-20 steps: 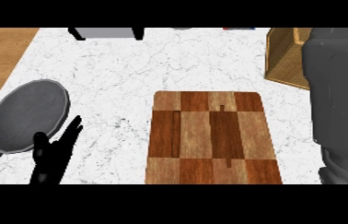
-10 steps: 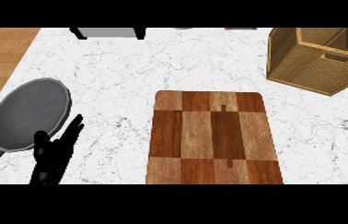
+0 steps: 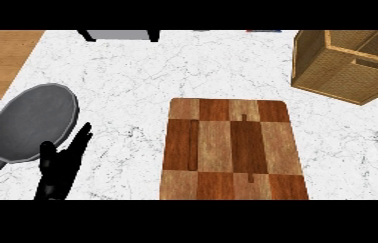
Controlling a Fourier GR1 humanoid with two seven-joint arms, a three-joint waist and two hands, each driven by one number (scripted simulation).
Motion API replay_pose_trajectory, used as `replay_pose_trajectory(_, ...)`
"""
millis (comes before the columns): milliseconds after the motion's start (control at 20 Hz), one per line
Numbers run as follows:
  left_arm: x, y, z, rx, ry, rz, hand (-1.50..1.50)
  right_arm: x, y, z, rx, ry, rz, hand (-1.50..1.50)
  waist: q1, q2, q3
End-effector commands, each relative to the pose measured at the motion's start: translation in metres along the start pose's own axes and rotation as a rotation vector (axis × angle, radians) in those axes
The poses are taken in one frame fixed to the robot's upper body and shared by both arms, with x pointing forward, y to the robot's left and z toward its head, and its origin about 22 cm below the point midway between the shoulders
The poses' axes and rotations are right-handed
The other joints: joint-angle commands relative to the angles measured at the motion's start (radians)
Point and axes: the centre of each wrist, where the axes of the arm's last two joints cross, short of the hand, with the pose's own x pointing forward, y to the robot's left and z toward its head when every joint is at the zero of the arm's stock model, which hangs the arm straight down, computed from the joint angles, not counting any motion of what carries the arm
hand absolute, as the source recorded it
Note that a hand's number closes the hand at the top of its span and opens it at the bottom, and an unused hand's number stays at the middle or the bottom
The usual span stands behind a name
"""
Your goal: Pick the bell pepper from the cutting board and place it in the basket
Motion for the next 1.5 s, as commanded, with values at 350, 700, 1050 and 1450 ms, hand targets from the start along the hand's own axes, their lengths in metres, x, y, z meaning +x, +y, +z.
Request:
replay_pose_trajectory(350,-0.018,-0.003,-0.001,-0.006,0.106,0.027,0.00,-0.072,0.009,-0.027,0.010,0.084,-0.138,1.50,-0.007,0.006,-0.014)
replay_pose_trajectory(700,-0.010,-0.017,-0.012,-0.013,0.104,0.020,0.00,-0.103,0.015,-0.036,-0.124,0.145,0.071,1.50,-0.003,0.014,-0.015)
replay_pose_trajectory(1050,-0.026,-0.025,0.006,-0.016,0.118,0.013,0.00,-0.126,-0.007,-0.049,-0.061,0.066,0.185,-1.50,0.000,0.007,-0.014)
replay_pose_trajectory(1450,-0.025,0.000,-0.004,0.015,0.113,0.026,0.00,-0.138,-0.028,-0.056,-0.142,0.031,0.034,-1.50,-0.009,0.007,-0.014)
